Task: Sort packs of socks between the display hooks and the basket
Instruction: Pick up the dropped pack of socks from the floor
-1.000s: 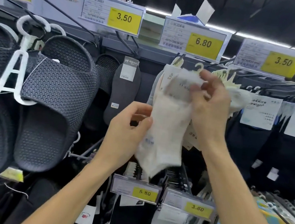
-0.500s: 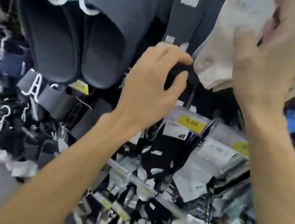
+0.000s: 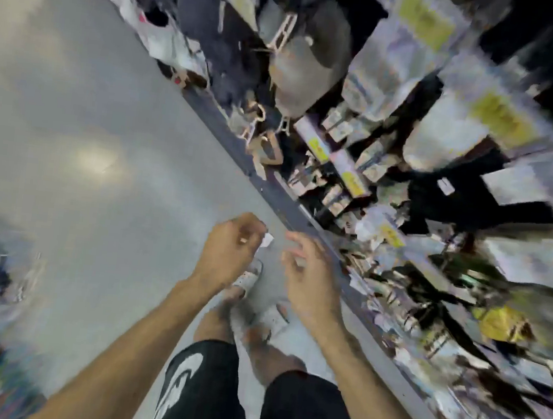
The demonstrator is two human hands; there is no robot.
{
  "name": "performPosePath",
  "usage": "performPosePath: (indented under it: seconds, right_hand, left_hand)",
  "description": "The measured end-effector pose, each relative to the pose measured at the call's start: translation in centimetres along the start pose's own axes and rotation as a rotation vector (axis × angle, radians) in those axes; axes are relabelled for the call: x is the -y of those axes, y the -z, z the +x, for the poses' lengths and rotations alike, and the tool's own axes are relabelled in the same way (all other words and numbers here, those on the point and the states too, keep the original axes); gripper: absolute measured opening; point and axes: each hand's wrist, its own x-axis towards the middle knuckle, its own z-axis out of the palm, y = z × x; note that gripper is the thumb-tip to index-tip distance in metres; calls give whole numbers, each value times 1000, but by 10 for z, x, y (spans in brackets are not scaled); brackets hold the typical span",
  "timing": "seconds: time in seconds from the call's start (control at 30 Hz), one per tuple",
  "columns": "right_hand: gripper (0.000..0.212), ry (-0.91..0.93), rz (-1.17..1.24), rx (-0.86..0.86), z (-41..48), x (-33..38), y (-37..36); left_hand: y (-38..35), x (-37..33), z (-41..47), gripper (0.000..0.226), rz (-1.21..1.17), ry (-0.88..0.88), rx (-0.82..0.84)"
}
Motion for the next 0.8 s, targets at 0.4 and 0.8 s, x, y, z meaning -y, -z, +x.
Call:
performPosePath:
  seconds: [0.4,0.8]
  right_hand:
    - [44,-612,-53,223,181,-327,-259]
    - [80,20,-879,184,398,-478,-410]
  left_hand:
    - [-194,380,82,20,210,472,354]
    - [-301,548,255,16,-27,566,385]
